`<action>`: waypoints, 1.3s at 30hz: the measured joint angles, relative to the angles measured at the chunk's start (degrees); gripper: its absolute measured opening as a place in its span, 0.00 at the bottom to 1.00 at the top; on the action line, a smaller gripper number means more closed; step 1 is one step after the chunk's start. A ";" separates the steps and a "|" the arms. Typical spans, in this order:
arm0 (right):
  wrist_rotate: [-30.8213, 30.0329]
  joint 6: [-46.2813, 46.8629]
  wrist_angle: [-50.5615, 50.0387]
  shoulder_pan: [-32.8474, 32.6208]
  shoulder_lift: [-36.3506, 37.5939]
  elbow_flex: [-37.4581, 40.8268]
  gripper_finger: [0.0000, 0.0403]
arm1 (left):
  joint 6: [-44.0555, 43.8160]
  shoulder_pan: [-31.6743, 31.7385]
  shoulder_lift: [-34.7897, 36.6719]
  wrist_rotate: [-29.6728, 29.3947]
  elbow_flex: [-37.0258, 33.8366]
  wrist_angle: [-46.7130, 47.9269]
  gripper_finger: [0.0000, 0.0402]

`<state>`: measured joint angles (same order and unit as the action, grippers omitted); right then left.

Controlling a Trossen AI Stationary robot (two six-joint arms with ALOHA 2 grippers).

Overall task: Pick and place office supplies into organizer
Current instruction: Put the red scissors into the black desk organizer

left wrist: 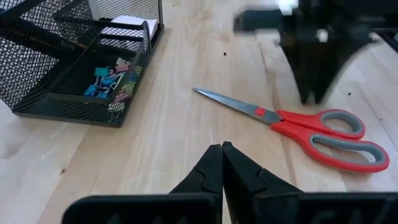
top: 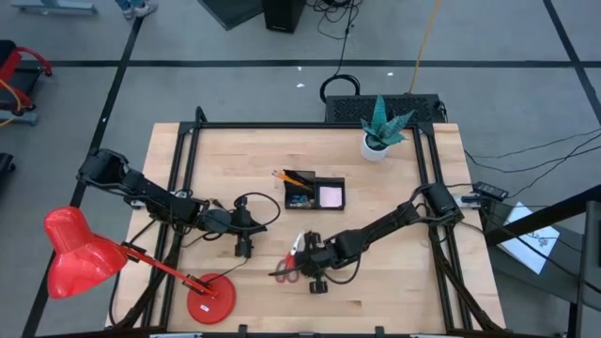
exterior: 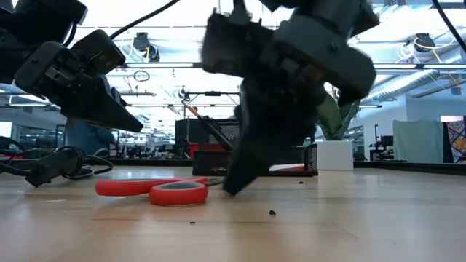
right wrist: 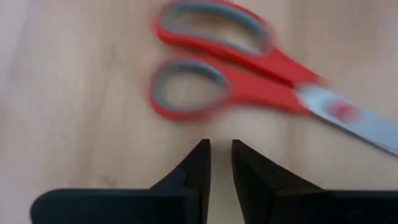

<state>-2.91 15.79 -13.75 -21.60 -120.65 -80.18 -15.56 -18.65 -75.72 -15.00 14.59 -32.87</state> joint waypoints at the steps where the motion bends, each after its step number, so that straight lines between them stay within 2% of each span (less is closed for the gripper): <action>1: 0.97 0.03 1.96 0.11 -0.93 -0.05 0.13 | 0.05 0.00 -0.01 -0.01 0.00 -0.02 0.01; 7: 2.70 -1.81 16.39 0.28 -5.46 -0.03 0.10 | 0.12 0.00 0.00 -0.02 0.00 -0.28 0.08; 16: -0.05 -5.25 16.36 0.33 -4.74 0.08 0.09 | 1.24 0.00 0.00 -0.74 0.00 0.29 0.05; 21: -5.55 -6.05 14.53 0.46 -2.67 0.32 0.12 | 2.06 0.00 0.00 -1.00 0.00 0.18 0.01; 27: -13.76 -7.69 15.27 1.02 0.91 0.15 0.31 | 2.40 0.00 0.00 -1.12 0.00 0.11 0.07; 29: -12.20 -7.25 15.29 1.99 1.06 0.15 0.39 | 2.39 0.00 0.00 -1.14 0.00 0.11 0.09; 33: -5.24 -4.14 15.21 4.47 0.01 0.10 0.53 | 2.37 0.00 0.00 -1.11 0.00 0.44 0.11; 39: -0.98 -3.17 14.87 6.15 -3.05 0.19 0.65 | 2.35 0.00 -0.02 -1.11 0.00 1.51 0.12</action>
<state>-3.89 12.62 1.12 -15.45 -123.70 -79.99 -13.21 -18.65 -75.74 -16.12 14.59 -31.35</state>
